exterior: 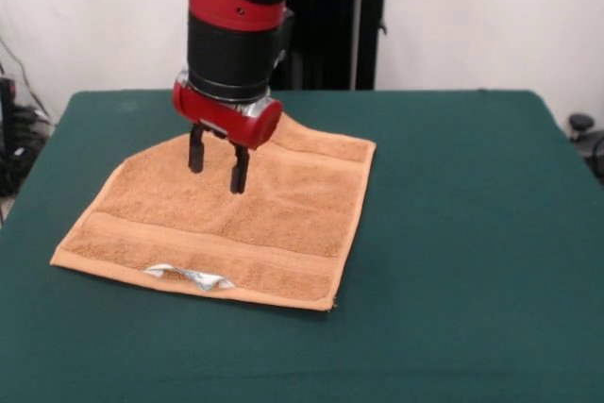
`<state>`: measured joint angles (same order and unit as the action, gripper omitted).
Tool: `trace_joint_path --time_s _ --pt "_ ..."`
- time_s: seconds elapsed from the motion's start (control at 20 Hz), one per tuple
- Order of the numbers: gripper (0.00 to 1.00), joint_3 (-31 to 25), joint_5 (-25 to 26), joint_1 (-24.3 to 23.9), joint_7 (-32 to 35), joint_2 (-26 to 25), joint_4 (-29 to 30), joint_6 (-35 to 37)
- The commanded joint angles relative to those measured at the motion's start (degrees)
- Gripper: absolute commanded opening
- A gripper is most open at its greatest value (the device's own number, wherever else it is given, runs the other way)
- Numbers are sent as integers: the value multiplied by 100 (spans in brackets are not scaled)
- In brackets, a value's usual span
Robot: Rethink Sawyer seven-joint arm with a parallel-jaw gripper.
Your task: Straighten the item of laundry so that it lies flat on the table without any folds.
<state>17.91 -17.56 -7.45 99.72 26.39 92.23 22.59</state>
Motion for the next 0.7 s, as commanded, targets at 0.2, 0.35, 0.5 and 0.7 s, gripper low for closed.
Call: trace_joint_path --time_s 0.2,0.35,0.5,0.7 --pt "100 -1358 1594 -1150 -1636 698 517 810" --pt "100 -1557 1908 -1266 -1391 634 376 922" --pt "100 -1700 2132 -1280 -1121 535 99 1199" --pt "100 -1826 2292 -1205 -771 365 -245 1446"
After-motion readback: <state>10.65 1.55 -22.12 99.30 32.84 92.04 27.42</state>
